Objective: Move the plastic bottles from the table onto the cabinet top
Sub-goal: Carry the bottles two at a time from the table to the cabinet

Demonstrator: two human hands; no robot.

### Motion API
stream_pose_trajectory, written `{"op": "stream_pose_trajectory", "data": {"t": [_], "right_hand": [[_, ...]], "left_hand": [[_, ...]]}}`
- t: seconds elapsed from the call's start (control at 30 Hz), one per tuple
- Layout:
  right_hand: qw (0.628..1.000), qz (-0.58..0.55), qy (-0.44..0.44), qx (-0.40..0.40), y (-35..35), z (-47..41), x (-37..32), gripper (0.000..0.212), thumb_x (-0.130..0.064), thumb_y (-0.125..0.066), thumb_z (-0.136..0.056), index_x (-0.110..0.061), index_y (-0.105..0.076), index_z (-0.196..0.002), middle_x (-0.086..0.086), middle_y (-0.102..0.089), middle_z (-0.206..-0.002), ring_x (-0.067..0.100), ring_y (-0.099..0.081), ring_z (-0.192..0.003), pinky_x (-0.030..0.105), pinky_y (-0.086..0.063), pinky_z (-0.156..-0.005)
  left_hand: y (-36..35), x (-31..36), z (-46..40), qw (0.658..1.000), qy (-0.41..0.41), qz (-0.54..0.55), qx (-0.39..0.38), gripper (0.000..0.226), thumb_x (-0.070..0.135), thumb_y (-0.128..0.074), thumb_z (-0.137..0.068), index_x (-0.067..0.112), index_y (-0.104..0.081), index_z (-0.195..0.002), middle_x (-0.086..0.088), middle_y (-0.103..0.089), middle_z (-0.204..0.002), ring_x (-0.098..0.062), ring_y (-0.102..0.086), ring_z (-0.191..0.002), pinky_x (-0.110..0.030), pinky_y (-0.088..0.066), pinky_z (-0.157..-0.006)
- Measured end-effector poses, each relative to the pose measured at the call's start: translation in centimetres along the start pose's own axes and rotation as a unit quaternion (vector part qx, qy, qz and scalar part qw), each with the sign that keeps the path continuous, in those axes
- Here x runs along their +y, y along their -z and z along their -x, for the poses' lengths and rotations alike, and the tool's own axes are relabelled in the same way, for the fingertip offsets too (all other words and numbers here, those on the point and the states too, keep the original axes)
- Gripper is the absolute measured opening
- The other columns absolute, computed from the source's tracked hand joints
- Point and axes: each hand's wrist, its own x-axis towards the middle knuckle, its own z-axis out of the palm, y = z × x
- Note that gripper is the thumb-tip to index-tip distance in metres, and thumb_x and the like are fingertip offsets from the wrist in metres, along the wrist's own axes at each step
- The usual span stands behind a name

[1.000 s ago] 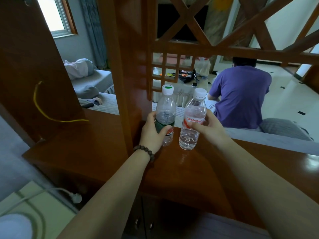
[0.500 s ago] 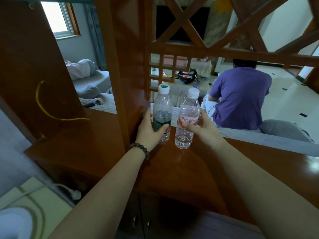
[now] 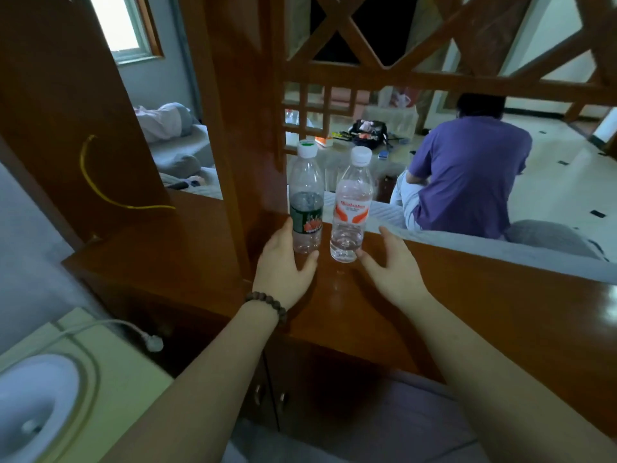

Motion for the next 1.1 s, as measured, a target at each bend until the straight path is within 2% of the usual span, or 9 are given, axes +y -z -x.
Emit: {"op": "stream_pose_trajectory", "data": {"t": [0.13, 0.23, 0.4, 0.6, 0.87, 0.97, 1.1], "right_hand": [[0.997, 0.065, 0.010, 0.046, 0.4, 3.5, 0.0, 0.071, -0.052, -0.048, -0.091, -0.016, -0.027, -0.148, 0.007, -0.032, -0.152, 0.023, -0.026, -0.141, 0.039, -0.025, -0.115], [0.990, 0.118, -0.005, 0.074, 0.9, 6.0, 0.2, 0.067, -0.051, -0.046, -0.092, -0.018, -0.029, -0.147, 0.008, -0.032, -0.153, 0.023, -0.023, -0.143, 0.045, -0.021, -0.117], [0.978, 0.165, -0.053, 0.112, 1.2, 11.6, 1.5, 0.065, -0.056, -0.038, -0.091, -0.017, -0.037, -0.143, 0.006, -0.040, -0.148, 0.023, -0.028, -0.141, 0.048, -0.026, -0.115], [0.951, 0.188, -0.156, 0.189, 2.9, 20.8, 3.6, 0.058, -0.048, -0.044, -0.093, -0.016, -0.040, -0.141, 0.003, -0.041, -0.148, 0.022, -0.025, -0.142, 0.047, -0.022, -0.116], [0.871, 0.212, -0.335, 0.292, 6.1, 36.1, 7.1, 0.056, -0.046, -0.049, -0.092, -0.013, -0.047, -0.137, 0.006, -0.047, -0.143, 0.026, -0.034, -0.138, 0.048, -0.027, -0.114], [0.827, 0.221, -0.408, 0.319, 7.2, 42.7, 7.6, 0.054, -0.043, -0.048, -0.094, -0.013, -0.045, -0.139, 0.005, -0.044, -0.145, 0.024, -0.031, -0.139, 0.040, -0.023, -0.115], [0.760, 0.209, -0.496, 0.364, 8.6, 51.7, 7.6, 0.055, -0.043, -0.046, -0.094, -0.014, -0.041, -0.141, 0.004, -0.040, -0.148, 0.022, -0.027, -0.140, 0.039, -0.023, -0.116]], "left_hand": [[-0.5, 0.0, 2.1, 0.995, -0.066, -0.081, -0.008, 0.065, 0.045, -0.052, -0.089, 0.013, -0.035, -0.143, -0.007, -0.045, -0.143, -0.021, -0.040, -0.132, -0.036, -0.031, -0.112], [-1.1, 0.5, 3.3, 0.988, -0.099, -0.110, -0.046, 0.066, 0.049, -0.047, -0.090, 0.016, -0.033, -0.146, -0.005, -0.039, -0.148, -0.021, -0.033, -0.138, -0.042, -0.027, -0.114], [-2.1, 1.7, 5.9, 0.972, -0.155, -0.130, -0.117, 0.068, 0.053, -0.043, -0.091, 0.020, -0.027, -0.148, -0.003, -0.029, -0.154, -0.020, -0.021, -0.143, -0.044, -0.018, -0.117], [-4.7, 4.5, 10.9, 0.947, -0.240, -0.090, -0.192, 0.067, 0.054, -0.041, -0.092, 0.021, -0.027, -0.148, -0.003, -0.028, -0.154, -0.020, -0.019, -0.144, -0.043, -0.016, -0.118], [-10.1, 12.1, 20.9, 0.877, -0.373, -0.034, -0.299, 0.066, 0.054, -0.041, -0.092, 0.022, -0.027, -0.148, -0.002, -0.029, -0.154, -0.020, -0.020, -0.144, -0.046, -0.018, -0.117], [-12.0, 15.1, 25.7, 0.838, -0.424, -0.013, -0.342, 0.066, 0.055, -0.040, -0.092, 0.023, -0.027, -0.148, -0.001, -0.029, -0.154, -0.020, -0.020, -0.144, -0.044, -0.017, -0.118], [-13.5, 19.3, 32.8, 0.775, -0.494, 0.017, -0.394, 0.065, 0.052, -0.041, -0.092, 0.022, -0.028, -0.148, -0.001, -0.029, -0.154, -0.020, -0.020, -0.143, -0.044, -0.016, -0.118]]}}
